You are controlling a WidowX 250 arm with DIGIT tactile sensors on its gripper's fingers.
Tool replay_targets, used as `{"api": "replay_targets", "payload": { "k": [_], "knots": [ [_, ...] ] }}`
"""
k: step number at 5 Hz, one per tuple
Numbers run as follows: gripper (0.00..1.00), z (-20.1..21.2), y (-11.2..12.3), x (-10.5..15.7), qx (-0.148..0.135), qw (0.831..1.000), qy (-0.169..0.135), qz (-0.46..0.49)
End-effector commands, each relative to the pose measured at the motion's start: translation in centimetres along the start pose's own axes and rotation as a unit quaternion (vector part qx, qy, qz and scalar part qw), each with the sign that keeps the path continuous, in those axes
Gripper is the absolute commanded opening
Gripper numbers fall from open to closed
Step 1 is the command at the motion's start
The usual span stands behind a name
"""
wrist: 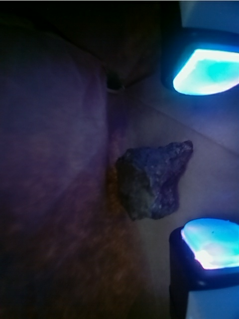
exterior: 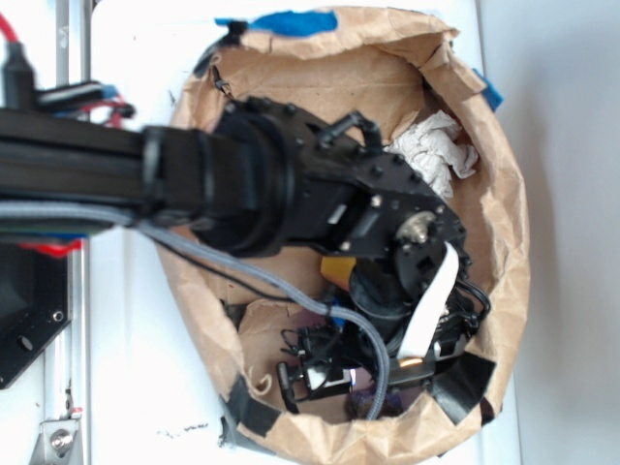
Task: Grab the rock.
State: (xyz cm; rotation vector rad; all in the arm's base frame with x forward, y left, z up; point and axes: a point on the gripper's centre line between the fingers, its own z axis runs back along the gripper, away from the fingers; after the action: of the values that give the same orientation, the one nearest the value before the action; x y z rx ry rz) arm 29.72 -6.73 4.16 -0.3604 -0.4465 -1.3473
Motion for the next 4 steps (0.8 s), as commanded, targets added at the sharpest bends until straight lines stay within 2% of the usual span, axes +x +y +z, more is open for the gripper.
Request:
{"api": "replay_targets", "payload": {
  "k": [1, 3, 4],
  "knots": [
    [1.0, -0.6, -0.5, 1.9, -0.021, 0.997, -0.022, -0.071],
    [1.0, -0.1, -1.7, 2.4, -0.028, 0.994, -0.02, -0.105],
    [1.0, -0.4, -1.5, 2.8, -0.022, 0.995, -0.022, -0.097]
  ]
}}
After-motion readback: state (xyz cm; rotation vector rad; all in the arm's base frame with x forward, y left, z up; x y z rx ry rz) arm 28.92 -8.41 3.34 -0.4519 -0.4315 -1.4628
